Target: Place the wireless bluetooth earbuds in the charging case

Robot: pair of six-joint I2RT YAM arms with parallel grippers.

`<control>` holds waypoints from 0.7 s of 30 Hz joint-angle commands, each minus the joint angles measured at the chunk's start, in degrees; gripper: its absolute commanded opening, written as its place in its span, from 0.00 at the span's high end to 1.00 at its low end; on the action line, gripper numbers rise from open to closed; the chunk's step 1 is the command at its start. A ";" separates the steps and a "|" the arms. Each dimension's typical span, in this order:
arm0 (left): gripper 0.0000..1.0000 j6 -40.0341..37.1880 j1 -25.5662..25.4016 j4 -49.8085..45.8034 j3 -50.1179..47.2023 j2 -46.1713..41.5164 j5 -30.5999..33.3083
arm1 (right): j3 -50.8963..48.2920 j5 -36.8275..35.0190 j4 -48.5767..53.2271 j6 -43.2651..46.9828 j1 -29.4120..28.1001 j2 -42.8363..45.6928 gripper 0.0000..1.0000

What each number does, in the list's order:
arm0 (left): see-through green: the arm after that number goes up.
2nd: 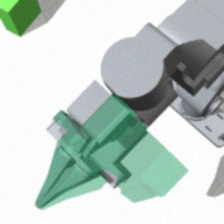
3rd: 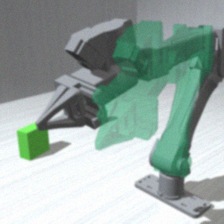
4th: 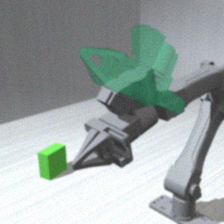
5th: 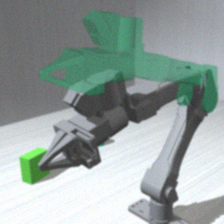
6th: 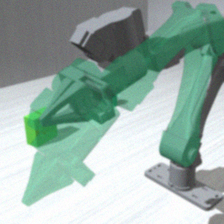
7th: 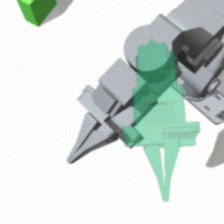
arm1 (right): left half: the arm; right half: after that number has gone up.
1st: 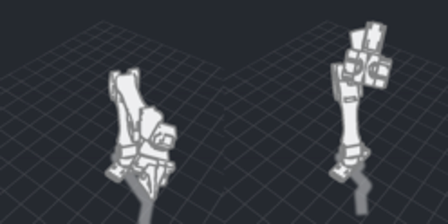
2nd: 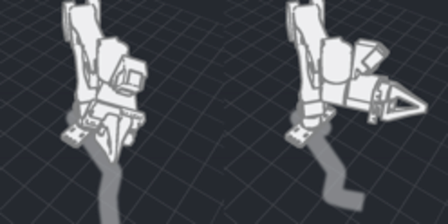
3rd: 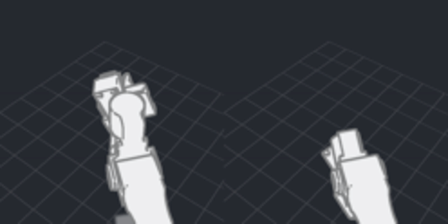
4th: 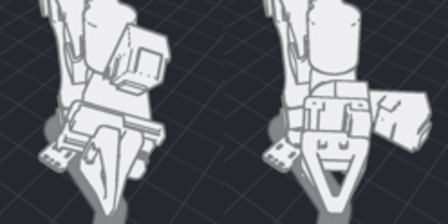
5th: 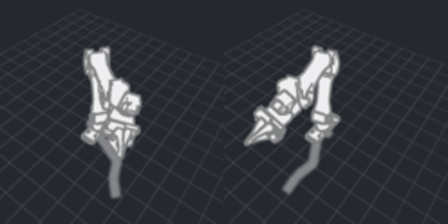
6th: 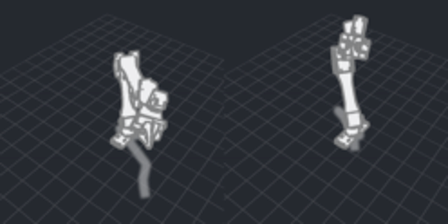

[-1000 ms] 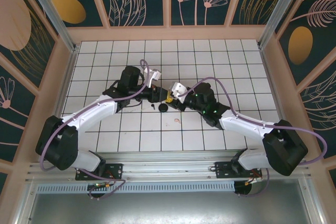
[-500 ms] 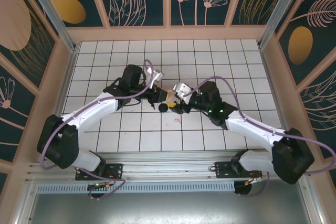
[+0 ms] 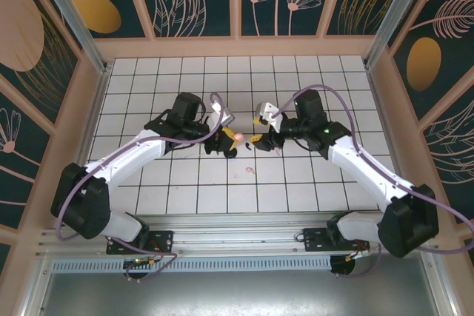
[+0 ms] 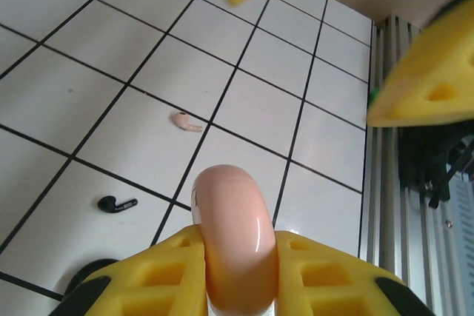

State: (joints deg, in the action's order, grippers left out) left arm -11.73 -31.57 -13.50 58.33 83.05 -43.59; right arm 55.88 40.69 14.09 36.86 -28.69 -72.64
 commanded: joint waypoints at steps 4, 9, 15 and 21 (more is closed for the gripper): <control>0.78 -9.93 -0.24 -2.85 1.90 -2.35 -4.32 | 6.85 5.53 9.28 10.27 0.13 -6.54 0.44; 0.79 -11.79 -0.29 -3.16 1.88 -2.50 -4.82 | 10.23 9.70 13.02 14.84 0.19 -10.41 0.49; 0.79 -12.52 -0.31 -3.40 2.14 -2.49 -5.30 | 12.93 13.25 16.22 18.43 -0.29 -13.54 0.54; 0.79 -13.16 -0.31 -3.60 2.15 -2.77 -5.20 | 16.36 14.81 21.56 21.35 -1.33 -17.28 0.57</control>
State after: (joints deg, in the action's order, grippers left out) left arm -22.76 -31.57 -15.90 58.87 81.62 -46.48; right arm 69.60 52.66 31.11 55.18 -29.23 -88.20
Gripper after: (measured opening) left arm 0.210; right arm 0.437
